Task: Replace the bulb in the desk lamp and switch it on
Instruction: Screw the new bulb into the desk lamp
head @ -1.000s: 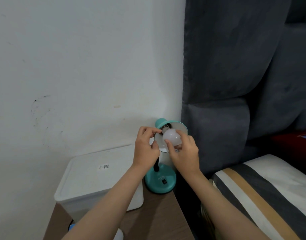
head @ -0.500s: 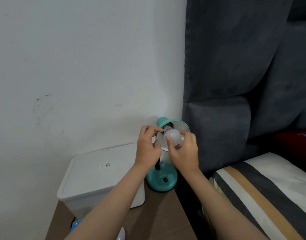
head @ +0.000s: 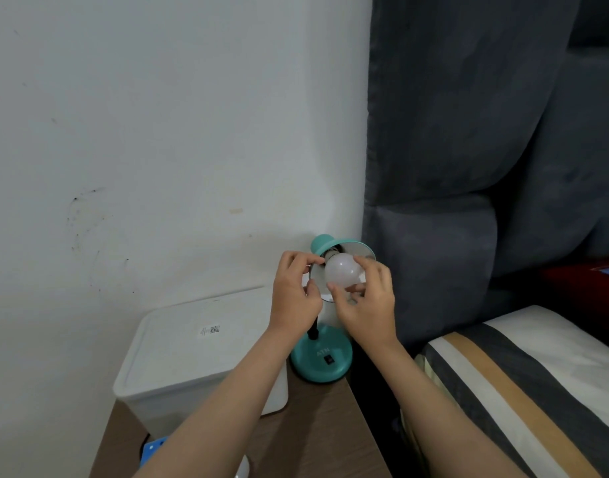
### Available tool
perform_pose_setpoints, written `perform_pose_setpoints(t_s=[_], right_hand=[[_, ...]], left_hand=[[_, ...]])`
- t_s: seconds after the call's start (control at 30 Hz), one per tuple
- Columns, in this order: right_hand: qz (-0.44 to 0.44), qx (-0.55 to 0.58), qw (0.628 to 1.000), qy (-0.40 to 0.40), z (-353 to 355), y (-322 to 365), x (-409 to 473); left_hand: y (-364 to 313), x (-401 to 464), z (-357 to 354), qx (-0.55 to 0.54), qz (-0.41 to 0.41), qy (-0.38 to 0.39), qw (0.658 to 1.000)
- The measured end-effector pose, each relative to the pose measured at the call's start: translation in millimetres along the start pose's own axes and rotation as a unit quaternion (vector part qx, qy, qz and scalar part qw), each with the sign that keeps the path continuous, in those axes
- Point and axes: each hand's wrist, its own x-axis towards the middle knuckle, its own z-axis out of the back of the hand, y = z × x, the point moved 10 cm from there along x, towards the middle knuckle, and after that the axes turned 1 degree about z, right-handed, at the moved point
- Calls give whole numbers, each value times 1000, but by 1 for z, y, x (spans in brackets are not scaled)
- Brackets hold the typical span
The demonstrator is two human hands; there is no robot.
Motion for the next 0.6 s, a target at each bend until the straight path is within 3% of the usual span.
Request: perform_pose_setpoints(t_s=[0.23,0.43,0.6], right_hand=[[-28,-35,999,-1,-5,-5,-3],[35,-41,998,19,-9,5,-5],[-16,-66,997,23,-6,-2,2]], left_hand=[[-1,-1,-1,-7,0,1,1000],[0,-2,-1,-12,-1,3,1000],[-2,-1,-1,-11,-7,1,1000]])
